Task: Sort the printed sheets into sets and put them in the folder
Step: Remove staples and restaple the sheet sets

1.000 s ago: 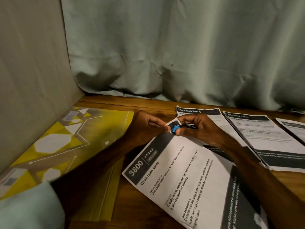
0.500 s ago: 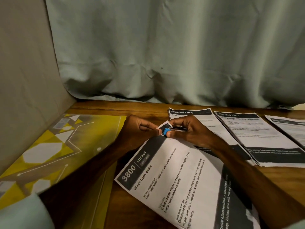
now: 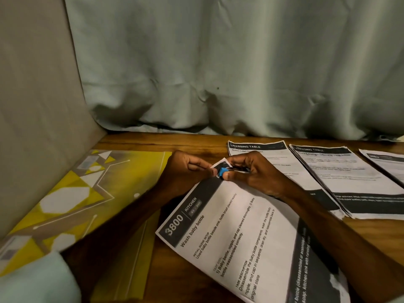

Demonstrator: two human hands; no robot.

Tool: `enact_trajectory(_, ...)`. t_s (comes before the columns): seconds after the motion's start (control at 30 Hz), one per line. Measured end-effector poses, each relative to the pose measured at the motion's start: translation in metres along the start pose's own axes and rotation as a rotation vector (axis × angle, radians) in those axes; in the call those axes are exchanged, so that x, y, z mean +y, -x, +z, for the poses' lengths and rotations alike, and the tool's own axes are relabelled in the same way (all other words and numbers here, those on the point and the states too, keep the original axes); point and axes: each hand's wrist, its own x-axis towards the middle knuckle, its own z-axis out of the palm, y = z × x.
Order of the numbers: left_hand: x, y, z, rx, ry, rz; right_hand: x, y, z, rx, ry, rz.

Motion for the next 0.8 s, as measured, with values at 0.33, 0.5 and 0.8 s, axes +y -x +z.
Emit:
enact_trajectory(0.33, -0.014, -0.009, 0.001, 0.092, -0.070, 0.127, 0.004, -0.001, 0.007, 0.047, 0.002, -0.055)
enact_trajectory(0.5, -0.017, -0.006, 0.007, 0.015, -0.068, 0.124, 0.003, 0.000, 0.008, 0.066, -0.031, -0.074)
enact_trajectory(0.8, -0.016, -0.002, 0.007, 0.044, -0.184, 0.236, 0.008, 0.001, 0.008, 0.119, -0.032, -0.085)
